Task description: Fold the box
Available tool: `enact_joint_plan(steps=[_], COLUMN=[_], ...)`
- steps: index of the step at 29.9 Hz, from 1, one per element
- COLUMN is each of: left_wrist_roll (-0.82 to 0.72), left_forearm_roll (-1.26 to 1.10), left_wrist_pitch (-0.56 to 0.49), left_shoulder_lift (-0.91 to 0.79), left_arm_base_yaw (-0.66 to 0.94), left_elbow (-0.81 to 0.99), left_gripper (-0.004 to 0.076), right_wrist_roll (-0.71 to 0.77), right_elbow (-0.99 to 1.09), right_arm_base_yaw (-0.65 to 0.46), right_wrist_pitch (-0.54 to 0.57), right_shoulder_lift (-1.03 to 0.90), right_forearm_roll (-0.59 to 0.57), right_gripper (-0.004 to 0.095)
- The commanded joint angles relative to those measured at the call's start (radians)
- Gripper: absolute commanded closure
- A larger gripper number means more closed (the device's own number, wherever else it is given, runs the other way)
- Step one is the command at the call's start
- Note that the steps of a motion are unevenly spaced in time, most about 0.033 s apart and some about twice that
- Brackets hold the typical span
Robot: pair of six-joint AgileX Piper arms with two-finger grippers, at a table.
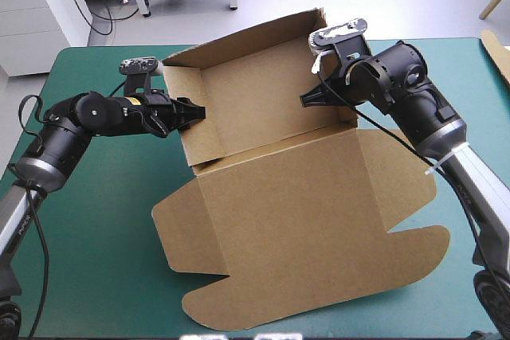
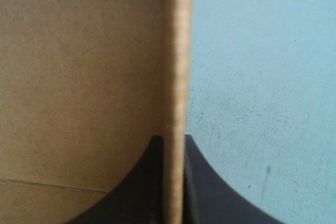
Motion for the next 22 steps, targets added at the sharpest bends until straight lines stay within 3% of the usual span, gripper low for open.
enact_joint_plan(steps=[1, 2, 14, 22], left_wrist_roll=[-0.037, -0.058, -0.292, -0.288], left_forearm_roll=[-0.001, 0.03, 0.363, 0.421], left_wrist_pitch=[-0.042, -0.04, -0.016, 0.197], left_shoulder_lift=[-0.034, -0.034, -0.023, 0.134], left_arm_base_yaw=[-0.017, -0.023, -0.122, -0.122], left_elbow=[-0.034, -0.034, -0.038, -0.133], left_gripper=[0.065, 0.0727, 0.0731, 0.0731], right_wrist_roll=[0.006, 0.008, 0.032, -0.003], right_elbow=[-0.029, -0.029, -0.029, -0.029], right_arm_base_yaw=[0.02, 0.02, 0.02, 0.02], right_wrist_pitch=[-0.076, -0.074, 0.081, 0.081], right_shoulder_lift=[-0.043, -0.038, 0.084, 0.149], right_forearm_roll=[0.099, 0.113, 0.108, 0.156], right_gripper=[0.0926, 0.0926, 0.0929, 0.0929])
